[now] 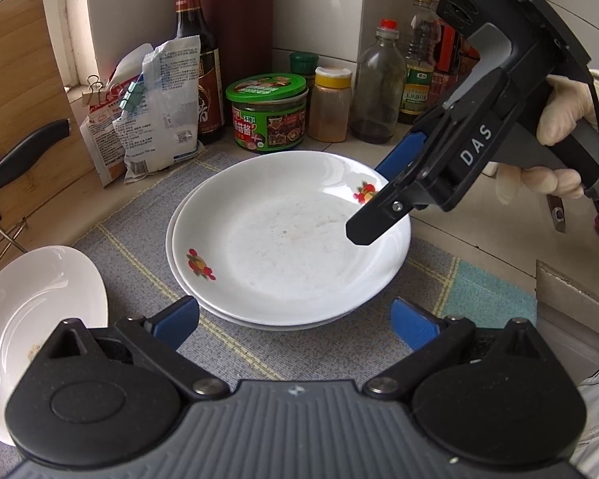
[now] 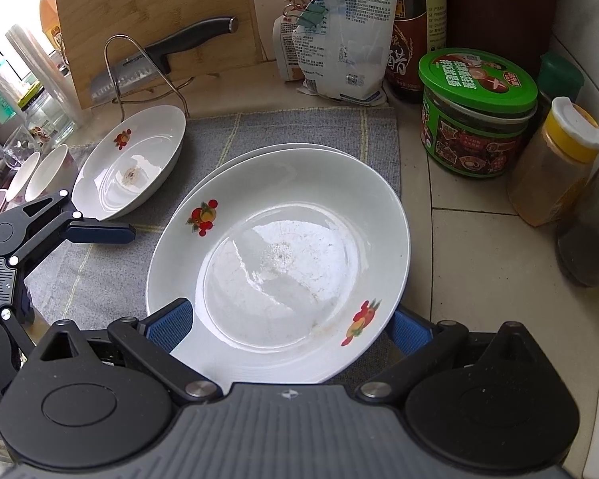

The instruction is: Organize plates and bowls

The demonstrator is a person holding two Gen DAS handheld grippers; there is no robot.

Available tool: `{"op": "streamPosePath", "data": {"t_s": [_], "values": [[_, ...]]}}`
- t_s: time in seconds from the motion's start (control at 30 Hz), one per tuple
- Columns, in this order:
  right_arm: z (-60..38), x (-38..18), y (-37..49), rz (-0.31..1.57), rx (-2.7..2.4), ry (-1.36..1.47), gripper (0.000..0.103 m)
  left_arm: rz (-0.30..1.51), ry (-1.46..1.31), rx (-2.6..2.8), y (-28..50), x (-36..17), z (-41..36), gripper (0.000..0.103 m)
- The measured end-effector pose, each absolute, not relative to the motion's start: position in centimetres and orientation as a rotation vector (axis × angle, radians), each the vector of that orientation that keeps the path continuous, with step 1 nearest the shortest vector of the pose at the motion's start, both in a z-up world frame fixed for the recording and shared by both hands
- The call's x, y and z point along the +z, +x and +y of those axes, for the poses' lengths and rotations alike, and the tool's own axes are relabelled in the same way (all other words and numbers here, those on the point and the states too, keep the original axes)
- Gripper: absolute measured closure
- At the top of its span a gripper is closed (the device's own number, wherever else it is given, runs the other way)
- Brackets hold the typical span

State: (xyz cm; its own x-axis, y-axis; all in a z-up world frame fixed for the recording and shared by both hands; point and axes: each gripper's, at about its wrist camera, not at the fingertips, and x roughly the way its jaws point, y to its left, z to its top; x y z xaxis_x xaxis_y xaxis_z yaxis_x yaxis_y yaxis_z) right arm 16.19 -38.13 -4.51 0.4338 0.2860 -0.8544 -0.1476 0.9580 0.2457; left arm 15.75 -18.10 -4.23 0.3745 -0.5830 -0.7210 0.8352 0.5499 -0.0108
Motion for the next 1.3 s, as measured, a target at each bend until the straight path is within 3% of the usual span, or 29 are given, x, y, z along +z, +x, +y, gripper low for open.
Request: {"op": "streamPosePath", "data": {"t_s": [0.67, 1.3], "values": [[-32.7, -2.0, 17.5, 0.929, 0.516, -0.005, 0.0, 0.806, 0.201, -0.459, 13.3, -4.6, -9.9, 0.001], [-25.3, -3.2, 21.8, 0.948, 0.525, 0.029, 0.0, 0.815, 0.144, -0.374, 18.2, -9.0, -6.3, 0.001]]}}
